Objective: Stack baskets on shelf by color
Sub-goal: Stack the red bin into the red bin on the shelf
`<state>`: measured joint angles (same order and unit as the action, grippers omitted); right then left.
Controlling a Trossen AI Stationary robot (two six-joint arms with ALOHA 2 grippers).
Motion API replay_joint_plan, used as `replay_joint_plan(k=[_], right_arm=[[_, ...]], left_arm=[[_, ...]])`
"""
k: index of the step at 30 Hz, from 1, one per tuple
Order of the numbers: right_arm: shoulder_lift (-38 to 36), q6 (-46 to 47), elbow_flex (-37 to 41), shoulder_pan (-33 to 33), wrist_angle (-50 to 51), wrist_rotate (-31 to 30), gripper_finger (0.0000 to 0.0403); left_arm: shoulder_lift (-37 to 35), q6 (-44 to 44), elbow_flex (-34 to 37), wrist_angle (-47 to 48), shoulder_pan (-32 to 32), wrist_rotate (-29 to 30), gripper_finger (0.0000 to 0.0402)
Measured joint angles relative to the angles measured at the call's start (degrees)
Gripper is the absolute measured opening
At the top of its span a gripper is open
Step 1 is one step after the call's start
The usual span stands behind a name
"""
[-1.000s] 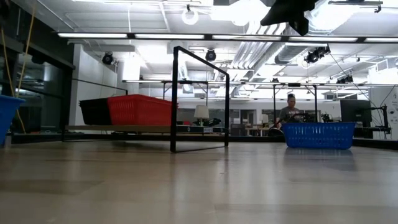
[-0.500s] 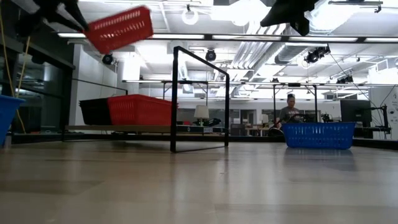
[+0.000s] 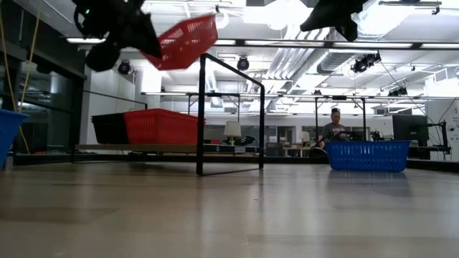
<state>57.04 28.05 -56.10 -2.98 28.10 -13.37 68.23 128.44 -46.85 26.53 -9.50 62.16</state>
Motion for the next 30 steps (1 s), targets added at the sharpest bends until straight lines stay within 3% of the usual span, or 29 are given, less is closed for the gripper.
replay_joint_plan(k=[9,15,30], right_arm=[[0.0,0.0,0.0,0.0,2.6,0.4,0.0000],[0.0,0.0,0.0,0.0,3.7,0.4,0.0000],[0.0,0.4,0.0,0.0,3.9,0.0,0.0000]], left_arm=[[2.6,0.6,0.0,4.4,1.8,-1.6,0.0000],[1.9,0.2,0.0,14.8,4.8,-4.3,0.0000],[7.3,-1.1,0.0,15.9,7.6,-9.7,0.0000]])
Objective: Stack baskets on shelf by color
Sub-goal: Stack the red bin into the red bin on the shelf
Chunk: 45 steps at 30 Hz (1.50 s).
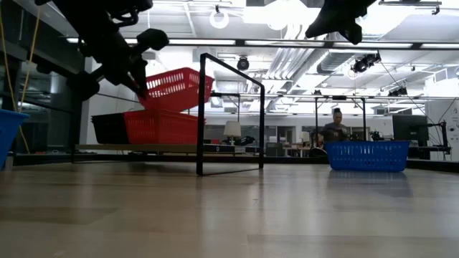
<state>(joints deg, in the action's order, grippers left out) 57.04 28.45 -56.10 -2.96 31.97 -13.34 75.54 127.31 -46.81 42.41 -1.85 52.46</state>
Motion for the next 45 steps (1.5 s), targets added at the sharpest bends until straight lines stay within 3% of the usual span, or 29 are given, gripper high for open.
replay_joint_plan(k=[12,23,34,39,45], right_arm=[[0.0,1.3,0.0,0.0,0.0,-0.2,0.0000],[0.0,2.6,0.0,0.0,0.0,-0.2,0.0000],[0.0,3.8,0.0,0.0,-0.1,-0.2,0.0000],[0.0,4.8,0.0,0.0,-0.2,-0.2,0.0000],[0.0,6.1,0.0,0.0,-1.4,-0.2,0.0000]], left_arm=[[-0.3,-1.5,0.0,0.5,-0.1,0.0,0.0014],[-2.0,-1.5,0.0,0.9,-0.6,3.6,0.0069],[-6.9,-5.8,0.0,1.3,-0.6,3.5,0.0127],[-13.7,-16.9,-1.0,1.0,-0.6,3.0,0.0142],[-20.5,-46.6,-5.9,-4.7,1.1,2.1,0.0131]])
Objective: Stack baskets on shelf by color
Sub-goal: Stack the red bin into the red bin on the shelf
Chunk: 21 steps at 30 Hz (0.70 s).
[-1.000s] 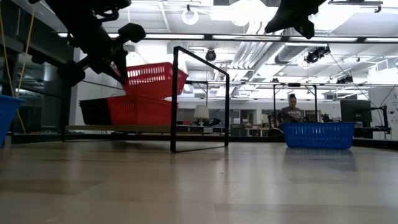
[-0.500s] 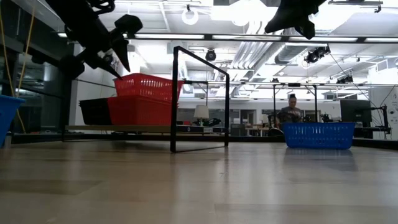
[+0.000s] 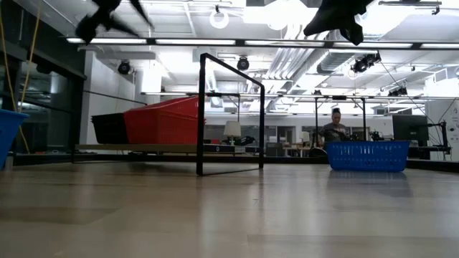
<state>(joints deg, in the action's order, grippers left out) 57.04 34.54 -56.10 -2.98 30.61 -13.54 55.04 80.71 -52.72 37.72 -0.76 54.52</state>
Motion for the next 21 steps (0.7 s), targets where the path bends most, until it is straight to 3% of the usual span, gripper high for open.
replay_joint_plan(k=[2,5,8,10,15,19,21], right_arm=[[0.0,0.0,0.0,0.0,-0.6,0.0,0.0000],[0.0,0.0,0.0,0.0,-1.9,-0.5,0.0000],[0.0,0.2,0.0,0.0,-2.6,-0.6,0.0000],[0.0,1.1,0.0,0.0,-2.6,-0.6,0.0000],[0.0,1.5,0.0,0.0,-2.6,-0.5,0.0000],[0.0,1.5,0.0,0.0,-2.6,-1.4,0.0000],[0.0,1.5,0.0,0.0,-2.6,-2.4,0.0000]], left_arm=[[-0.3,-12.6,-1.7,-5.2,3.5,-5.5,0.0115],[1.6,-28.5,-4.3,-12.6,11.7,-20.9,0.0069],[6.6,-38.3,-7.8,-13.6,20.4,-36.0,0.0014],[10.5,-42.7,-10.8,-11.9,25.4,-41.1,0.0010],[19.7,-46.3,-13.7,-11.3,31.9,-44.0,0.0002],[24.2,-43.9,-13.7,-12.2,31.5,-43.1,0.0001],[25.7,-42.7,-13.7,-12.1,30.3,-39.9,0.0000]])
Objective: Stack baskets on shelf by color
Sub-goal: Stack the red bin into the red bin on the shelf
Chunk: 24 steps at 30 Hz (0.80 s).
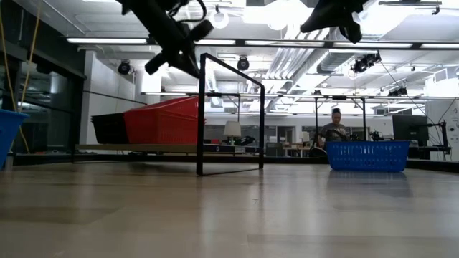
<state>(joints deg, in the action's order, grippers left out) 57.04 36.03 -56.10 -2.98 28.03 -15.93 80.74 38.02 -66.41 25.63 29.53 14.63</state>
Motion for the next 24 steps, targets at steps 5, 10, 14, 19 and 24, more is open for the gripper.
replay_joint_plan(k=[5,10,14,19,24], right_arm=[[0.0,0.0,0.0,0.0,0.0,-0.2,0.0000],[0.0,-0.3,0.0,0.0,0.0,-0.2,0.0000],[0.0,-0.5,0.0,0.0,0.0,-0.4,0.0000],[0.0,-0.5,0.0,0.0,0.1,-0.4,0.0000],[0.0,-0.5,0.0,0.0,0.3,-0.4,0.0000]], left_arm=[[0.9,4.3,0.1,0.1,-2.6,9.9,0.0000],[1.0,5.8,0.3,2.2,-5.1,17.4,0.0000],[1.0,8.2,3.5,2.3,-7.0,21.9,0.0000],[1.0,8.5,7.2,-2.7,-7.5,22.5,0.0000],[1.0,8.5,10.1,-6.3,-7.4,22.7,0.0000]])
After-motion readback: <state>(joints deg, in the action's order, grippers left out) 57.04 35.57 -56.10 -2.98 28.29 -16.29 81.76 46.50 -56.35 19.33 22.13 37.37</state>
